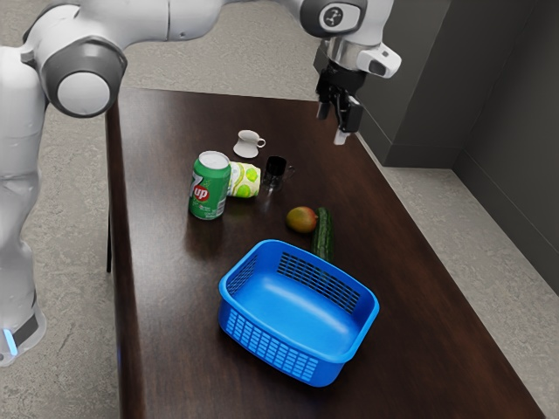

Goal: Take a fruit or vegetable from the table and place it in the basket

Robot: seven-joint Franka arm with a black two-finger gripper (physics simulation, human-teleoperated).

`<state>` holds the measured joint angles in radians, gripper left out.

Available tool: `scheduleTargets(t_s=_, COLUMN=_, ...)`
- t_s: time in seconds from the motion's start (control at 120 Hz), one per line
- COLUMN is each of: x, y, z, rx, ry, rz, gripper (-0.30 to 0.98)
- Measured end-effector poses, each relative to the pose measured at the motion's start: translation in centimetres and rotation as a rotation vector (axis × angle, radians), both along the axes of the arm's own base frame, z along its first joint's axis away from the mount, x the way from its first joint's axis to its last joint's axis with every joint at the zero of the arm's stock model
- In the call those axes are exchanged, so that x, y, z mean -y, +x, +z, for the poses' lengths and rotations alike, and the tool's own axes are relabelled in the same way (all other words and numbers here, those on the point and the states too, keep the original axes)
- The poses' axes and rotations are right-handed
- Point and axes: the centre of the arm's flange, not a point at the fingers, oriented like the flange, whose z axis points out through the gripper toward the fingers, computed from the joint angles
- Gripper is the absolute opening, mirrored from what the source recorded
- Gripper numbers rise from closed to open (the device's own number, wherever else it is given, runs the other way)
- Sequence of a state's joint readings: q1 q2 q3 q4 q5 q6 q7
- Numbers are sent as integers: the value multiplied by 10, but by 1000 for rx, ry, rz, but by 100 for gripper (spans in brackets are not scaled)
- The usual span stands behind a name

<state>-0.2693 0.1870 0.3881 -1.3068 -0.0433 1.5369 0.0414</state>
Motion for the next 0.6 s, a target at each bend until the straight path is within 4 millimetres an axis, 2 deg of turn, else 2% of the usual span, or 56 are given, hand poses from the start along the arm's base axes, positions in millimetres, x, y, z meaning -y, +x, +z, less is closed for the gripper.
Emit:
scheduleTargets(t_s=0.3, x=-5, y=-2, z=2, rx=2, ry=-22, rz=-16, gripper=69)
scheduleTargets(t_s=0.35, x=21, y=1, z=0, rx=1, ry=-38, rz=-67, gripper=69)
scheduleTargets(t_s=0.475, x=121, y=3, z=-15, rx=-26, ry=-69, rz=-249, gripper=68)
scheduleTargets(t_s=0.508, x=136, y=3, z=-19, rx=-34, ry=-71, rz=-279, gripper=68)
scheduleTargets(t_s=0.6, x=161, y=15, z=-33, rx=-18, ry=-48, rz=-419, gripper=69)
